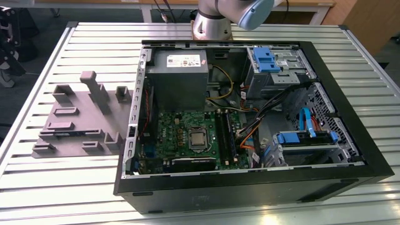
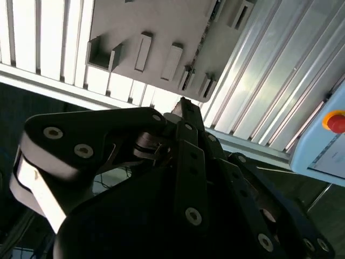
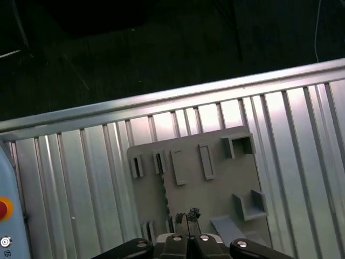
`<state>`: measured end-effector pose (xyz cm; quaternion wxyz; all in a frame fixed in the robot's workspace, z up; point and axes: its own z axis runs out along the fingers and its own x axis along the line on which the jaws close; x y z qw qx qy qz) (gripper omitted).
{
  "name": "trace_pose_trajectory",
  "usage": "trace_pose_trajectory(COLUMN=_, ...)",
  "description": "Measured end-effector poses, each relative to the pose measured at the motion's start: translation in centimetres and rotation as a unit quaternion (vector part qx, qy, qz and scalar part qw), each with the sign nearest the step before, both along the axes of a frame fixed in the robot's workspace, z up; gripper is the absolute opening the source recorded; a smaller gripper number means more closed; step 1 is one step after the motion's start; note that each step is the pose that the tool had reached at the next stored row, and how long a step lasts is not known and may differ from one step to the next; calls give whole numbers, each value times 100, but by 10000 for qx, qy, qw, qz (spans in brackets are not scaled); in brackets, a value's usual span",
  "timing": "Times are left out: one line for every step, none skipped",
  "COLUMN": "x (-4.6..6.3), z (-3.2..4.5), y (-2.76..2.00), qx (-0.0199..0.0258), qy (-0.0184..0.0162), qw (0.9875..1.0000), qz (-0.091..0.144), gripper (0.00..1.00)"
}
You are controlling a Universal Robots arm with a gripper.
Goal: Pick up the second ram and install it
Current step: 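Pick up the second ram and move it above second insertion slot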
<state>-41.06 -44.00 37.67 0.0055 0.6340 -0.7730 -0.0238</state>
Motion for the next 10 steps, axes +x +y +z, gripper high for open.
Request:
trace_pose_trajectory(x=0, z=0, y=0, qx=0, qy=0, qw=10000, qz=70, gripper=11)
trace_pose_trajectory(x=0, z=0, y=0, qx=0, qy=0, qw=9999, qz=145, gripper=11)
trace_pose_trajectory(x=0, z=-1, y=0, qx=0, qy=0, qw=9998, qz=215, gripper=11)
trace_pose_trajectory(x=0, z=-1, y=0, qx=0, qy=0, qw=9996, qz=285, gripper=11)
trace_pose_trajectory(x=0, z=-1, y=0, qx=0, qy=0, qw=9994, qz=355, gripper=11)
trace_pose_trajectory(x=0, z=-2, y=0, qx=0, qy=0, qw=9991, qz=426, gripper=11)
trace_pose_trajectory(x=0, z=-2, y=0, qx=0, qy=0, qw=9988, qz=498, gripper=11)
trace_pose_trajectory(x=0, z=-2, y=0, qx=0, qy=0, qw=9984, qz=567, gripper=11)
trace_pose_trajectory(x=0, z=-2, y=0, qx=0, qy=0, qw=9980, qz=639, gripper=11)
trace_pose_trajectory(x=0, z=-3, y=0, qx=0, qy=0, qw=9975, qz=707, gripper=11)
